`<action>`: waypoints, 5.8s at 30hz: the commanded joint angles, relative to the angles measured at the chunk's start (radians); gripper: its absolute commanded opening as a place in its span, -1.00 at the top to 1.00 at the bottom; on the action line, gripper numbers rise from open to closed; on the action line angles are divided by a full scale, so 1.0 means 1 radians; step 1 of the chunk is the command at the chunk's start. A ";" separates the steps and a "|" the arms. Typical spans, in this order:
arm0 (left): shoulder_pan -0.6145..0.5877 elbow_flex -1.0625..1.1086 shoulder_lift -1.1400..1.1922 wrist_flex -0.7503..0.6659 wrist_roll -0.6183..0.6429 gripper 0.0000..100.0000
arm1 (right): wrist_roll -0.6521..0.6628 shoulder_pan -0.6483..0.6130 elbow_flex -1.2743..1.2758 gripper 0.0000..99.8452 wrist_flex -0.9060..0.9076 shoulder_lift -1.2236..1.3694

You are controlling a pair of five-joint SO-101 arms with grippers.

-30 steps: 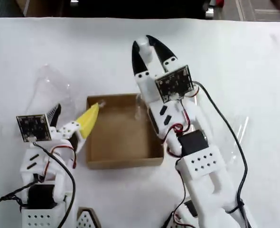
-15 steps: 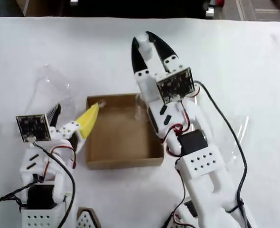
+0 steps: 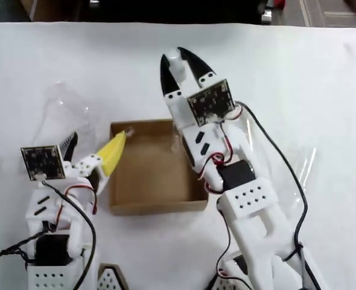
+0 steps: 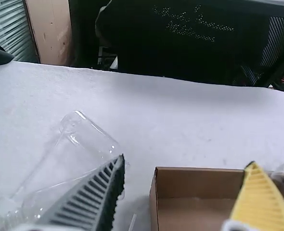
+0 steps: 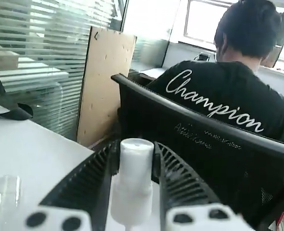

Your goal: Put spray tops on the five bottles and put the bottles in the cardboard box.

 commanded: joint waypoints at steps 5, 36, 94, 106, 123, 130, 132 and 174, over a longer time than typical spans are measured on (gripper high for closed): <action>0.013 -0.008 -0.010 -0.029 -0.014 0.29 | -0.005 -0.004 -0.009 0.97 -0.016 -0.018; 0.013 -0.008 -0.010 -0.029 -0.014 0.29 | -0.008 0.096 -0.015 0.68 0.320 -0.269; 0.058 0.043 -0.007 -0.083 -0.054 0.38 | -0.169 0.677 0.428 0.68 0.759 -0.335; -0.031 0.005 -0.010 -0.071 -0.060 0.79 | -0.169 0.677 0.465 0.68 0.690 -0.335; -0.045 0.009 -0.010 -0.077 -0.061 0.86 | -0.169 0.699 0.465 0.68 0.690 -0.335; -0.045 0.011 -0.010 -0.077 -0.063 0.86 | -0.169 0.697 0.465 0.68 0.690 -0.335; -0.045 0.011 -0.010 -0.077 -0.063 0.86 | -0.169 0.697 0.465 0.68 0.690 -0.335; -0.038 0.025 -0.010 -0.080 -0.064 0.86 | 1.042 0.914 0.273 0.96 1.012 -0.335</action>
